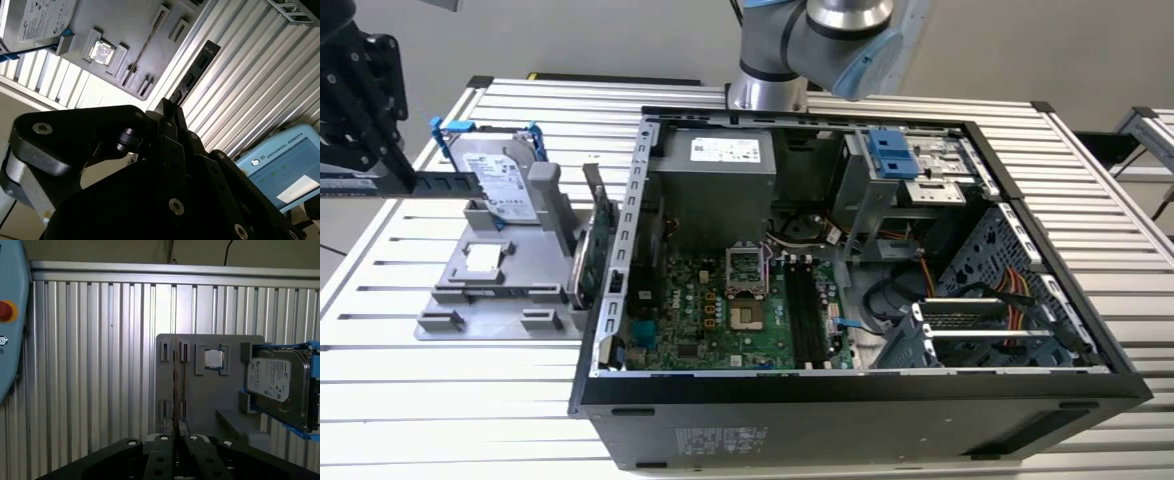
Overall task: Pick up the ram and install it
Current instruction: 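Pick up the ram and move it above insertion slot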
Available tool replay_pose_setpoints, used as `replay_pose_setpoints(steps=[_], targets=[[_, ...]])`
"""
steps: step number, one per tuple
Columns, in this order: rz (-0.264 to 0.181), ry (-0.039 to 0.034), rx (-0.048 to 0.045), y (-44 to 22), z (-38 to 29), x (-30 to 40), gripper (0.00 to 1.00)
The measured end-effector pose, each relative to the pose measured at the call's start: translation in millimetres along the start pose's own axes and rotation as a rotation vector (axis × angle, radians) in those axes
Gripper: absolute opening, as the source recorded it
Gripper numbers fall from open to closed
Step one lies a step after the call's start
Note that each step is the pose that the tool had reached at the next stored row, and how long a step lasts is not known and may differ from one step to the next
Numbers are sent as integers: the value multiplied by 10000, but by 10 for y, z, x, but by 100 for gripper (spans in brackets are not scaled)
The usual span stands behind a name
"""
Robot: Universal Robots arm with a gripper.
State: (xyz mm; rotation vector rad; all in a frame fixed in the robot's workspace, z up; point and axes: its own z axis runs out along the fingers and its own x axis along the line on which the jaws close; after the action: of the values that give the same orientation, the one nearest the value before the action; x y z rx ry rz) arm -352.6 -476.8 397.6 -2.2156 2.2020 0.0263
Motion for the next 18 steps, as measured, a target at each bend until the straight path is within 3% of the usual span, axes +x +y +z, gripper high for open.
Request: replay_pose_setpoints(steps=[10, 18], targets=[[0, 0, 0, 0, -80, -2, 0], [0, 16, -2, -25, -83, -2, 0]])
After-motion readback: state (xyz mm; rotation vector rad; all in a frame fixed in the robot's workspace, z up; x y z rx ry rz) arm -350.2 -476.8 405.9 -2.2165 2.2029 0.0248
